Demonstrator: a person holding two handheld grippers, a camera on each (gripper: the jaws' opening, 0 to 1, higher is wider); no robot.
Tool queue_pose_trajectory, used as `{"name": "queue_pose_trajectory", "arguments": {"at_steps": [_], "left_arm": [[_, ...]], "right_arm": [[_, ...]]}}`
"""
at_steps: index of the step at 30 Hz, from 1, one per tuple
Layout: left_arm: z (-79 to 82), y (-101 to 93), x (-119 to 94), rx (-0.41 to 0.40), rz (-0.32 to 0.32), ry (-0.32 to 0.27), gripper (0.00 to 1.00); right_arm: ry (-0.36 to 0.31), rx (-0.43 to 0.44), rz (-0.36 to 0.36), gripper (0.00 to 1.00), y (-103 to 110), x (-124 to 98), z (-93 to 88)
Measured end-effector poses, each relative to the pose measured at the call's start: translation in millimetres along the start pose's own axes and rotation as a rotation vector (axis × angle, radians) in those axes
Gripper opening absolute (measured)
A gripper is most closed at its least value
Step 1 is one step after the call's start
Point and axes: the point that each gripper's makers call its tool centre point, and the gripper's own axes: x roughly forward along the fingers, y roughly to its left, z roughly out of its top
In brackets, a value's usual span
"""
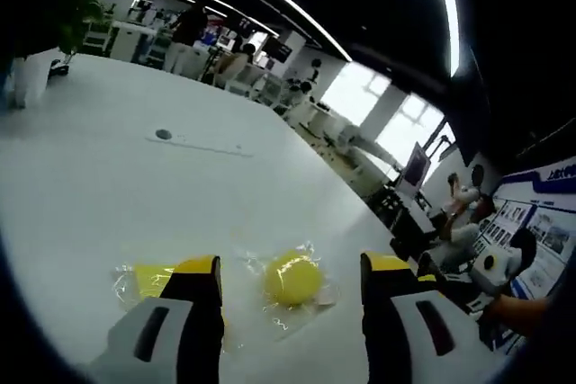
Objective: Compare the silicone blocks by pressing each to a similar depth, holding the contact briefly, and releasing to observe deformation and rebound differences across the visible hardness samples.
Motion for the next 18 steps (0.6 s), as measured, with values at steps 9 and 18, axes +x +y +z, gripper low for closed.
{"name": "queue_pose_trajectory", "arguments": {"at_steps": [9, 18], "left_arm": [[-9.1, 6.8, 23.1, -0.009, -0.003, 0.044, 0.61], [-17.3, 20.0, 42.9, -0.068, 0.011, 0.063, 0.60]], "right_arm": [[0.012, 0.014, -0.011, 0.52, -9.1, 0.1, -3.0], [0.029, 0.016, -0.015, 0.51, -18.5, 2.6, -6.2]]}}
